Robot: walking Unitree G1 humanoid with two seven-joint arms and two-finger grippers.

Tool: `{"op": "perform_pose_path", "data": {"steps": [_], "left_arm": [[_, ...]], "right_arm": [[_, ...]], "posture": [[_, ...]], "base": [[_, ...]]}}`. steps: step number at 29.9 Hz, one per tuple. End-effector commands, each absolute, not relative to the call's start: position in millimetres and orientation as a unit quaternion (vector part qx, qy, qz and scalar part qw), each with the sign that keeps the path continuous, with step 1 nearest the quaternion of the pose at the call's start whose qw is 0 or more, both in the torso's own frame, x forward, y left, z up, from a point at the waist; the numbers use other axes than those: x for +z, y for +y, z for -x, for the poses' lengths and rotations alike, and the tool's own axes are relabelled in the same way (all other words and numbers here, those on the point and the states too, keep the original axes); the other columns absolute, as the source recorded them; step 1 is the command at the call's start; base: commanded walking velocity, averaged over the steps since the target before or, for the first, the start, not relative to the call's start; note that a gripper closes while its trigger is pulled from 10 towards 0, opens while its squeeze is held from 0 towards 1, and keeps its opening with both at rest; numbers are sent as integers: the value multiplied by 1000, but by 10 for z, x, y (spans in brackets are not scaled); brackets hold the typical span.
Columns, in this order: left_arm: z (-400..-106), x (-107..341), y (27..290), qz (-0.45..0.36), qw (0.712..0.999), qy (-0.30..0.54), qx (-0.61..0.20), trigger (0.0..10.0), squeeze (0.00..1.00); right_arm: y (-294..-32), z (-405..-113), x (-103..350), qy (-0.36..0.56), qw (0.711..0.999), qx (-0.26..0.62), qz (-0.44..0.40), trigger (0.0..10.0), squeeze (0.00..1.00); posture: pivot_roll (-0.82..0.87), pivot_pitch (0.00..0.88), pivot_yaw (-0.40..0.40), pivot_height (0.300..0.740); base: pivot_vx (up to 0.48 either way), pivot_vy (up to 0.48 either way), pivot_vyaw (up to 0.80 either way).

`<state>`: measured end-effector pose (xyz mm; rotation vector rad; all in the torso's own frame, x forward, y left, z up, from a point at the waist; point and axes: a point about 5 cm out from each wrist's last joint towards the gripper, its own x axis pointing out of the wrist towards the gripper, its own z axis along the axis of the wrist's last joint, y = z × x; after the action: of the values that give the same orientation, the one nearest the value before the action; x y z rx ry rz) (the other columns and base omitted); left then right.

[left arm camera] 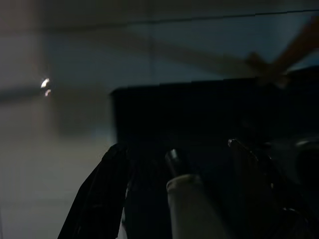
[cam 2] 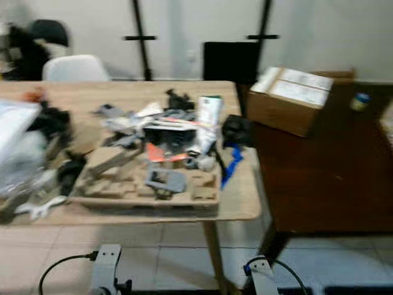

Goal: Picking trash to rubbish bin

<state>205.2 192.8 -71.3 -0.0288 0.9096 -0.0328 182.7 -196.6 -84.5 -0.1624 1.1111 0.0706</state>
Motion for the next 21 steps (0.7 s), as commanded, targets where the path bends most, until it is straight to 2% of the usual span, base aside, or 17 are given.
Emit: {"op": "perform_pose_path", "data": {"steps": [1,3,17,21], "left_arm": [[-1981,-750,1957,12,892,453,-12,10000,0],[-1977,-753,1954,9,891,453,-13,10000,0],[-1957,-765,1938,-8,891,454,-21,10000,0],[-1943,-775,1932,-6,889,457,-18,10000,0]], "right_arm": [[-1918,-1779,-875,533,842,36,72,10000,0],[-1889,-1779,-880,534,843,32,65,10000,0],[-1831,-1783,-884,534,841,55,69,10000,0],[-1831,-1797,-877,533,841,58,71,10000,0]], "posture": [[-66,77,23,740],[-64,76,22,740],[-56,76,5,740],[-55,76,1,740]], "base": [[0,0,-800],[0,0,-653],[0,0,0],[0,-480,0]]}}
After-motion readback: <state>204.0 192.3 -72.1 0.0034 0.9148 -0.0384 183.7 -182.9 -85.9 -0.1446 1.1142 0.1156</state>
